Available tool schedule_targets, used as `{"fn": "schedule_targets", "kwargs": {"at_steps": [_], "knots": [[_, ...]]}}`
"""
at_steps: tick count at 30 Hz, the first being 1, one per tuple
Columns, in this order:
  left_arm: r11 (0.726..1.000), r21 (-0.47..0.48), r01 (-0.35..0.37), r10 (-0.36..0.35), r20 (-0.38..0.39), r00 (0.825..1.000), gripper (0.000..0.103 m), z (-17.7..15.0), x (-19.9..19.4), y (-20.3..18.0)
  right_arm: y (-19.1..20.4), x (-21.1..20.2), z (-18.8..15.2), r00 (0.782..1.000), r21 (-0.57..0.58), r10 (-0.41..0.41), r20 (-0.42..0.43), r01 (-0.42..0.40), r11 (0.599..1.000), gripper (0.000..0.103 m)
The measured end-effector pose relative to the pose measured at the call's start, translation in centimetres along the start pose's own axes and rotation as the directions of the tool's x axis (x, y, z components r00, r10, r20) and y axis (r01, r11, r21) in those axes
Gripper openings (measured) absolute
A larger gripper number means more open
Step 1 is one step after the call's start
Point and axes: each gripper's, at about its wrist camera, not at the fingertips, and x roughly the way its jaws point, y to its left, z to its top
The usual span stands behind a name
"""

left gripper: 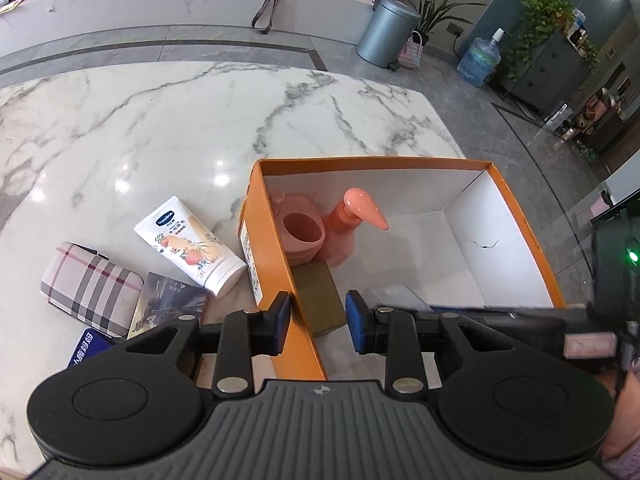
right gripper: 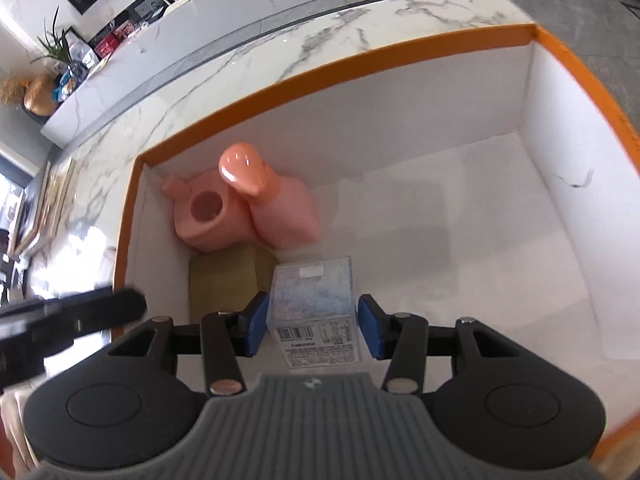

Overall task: Organize rigid objects
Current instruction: 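Open the left tool to drop the brown cube beside the pink items, then lower the clear cube box beside the brown cube and open the right tool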

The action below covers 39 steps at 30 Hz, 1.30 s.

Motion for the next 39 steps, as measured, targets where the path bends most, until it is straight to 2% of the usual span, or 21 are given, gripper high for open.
{"fn": "schedule_targets", "kwargs": {"at_steps": [8, 17, 24, 27, 32, 36, 39], "knots": [[1.0, 0.011, -0.005, 0.005, -0.005, 1.0, 0.034, -0.4, -0.1, -0.3, 1.2, -0.5, -2.6, 0.994, -0.039, 0.055, -0.093, -0.059, 0.997, 0.05], [0.999, 0.002, -0.032, 0.032, -0.006, 0.999, 0.034, -0.8, -0.8, -0.4, 3.4, 1.4, -2.9, 0.987, -0.064, 0.118, -0.105, -0.125, 0.99, 0.053], [0.999, 0.012, -0.031, 0.031, -0.009, 0.999, 0.032, -1.1, -0.9, -0.8, 2.4, 0.1, -2.7, 0.979, -0.062, 0.184, -0.092, -0.19, 0.98, 0.056], [0.999, 0.007, -0.032, 0.032, -0.01, 0.999, 0.032, -1.4, -1.0, -0.8, 1.9, -0.3, -2.6, 0.971, -0.089, 0.204, -0.129, -0.216, 0.972, 0.054], [1.0, -0.008, -0.026, 0.026, -0.008, 1.0, 0.032, -1.5, -1.1, -0.6, 2.0, -0.4, -2.6, 0.961, -0.157, 0.205, -0.183, -0.235, 0.959, 0.052], [1.0, -0.013, -0.024, 0.024, -0.003, 1.0, 0.032, -1.5, -1.2, -0.3, 2.4, 0.0, -2.6, 0.964, -0.195, 0.169, -0.204, -0.209, 0.958, 0.048], [1.0, -0.021, -0.021, 0.021, -0.003, 1.0, 0.032, -1.5, -1.1, 0.0, 2.5, 0.5, -2.4, 0.956, -0.199, 0.151, -0.252, -0.204, 0.959, 0.048]]}}
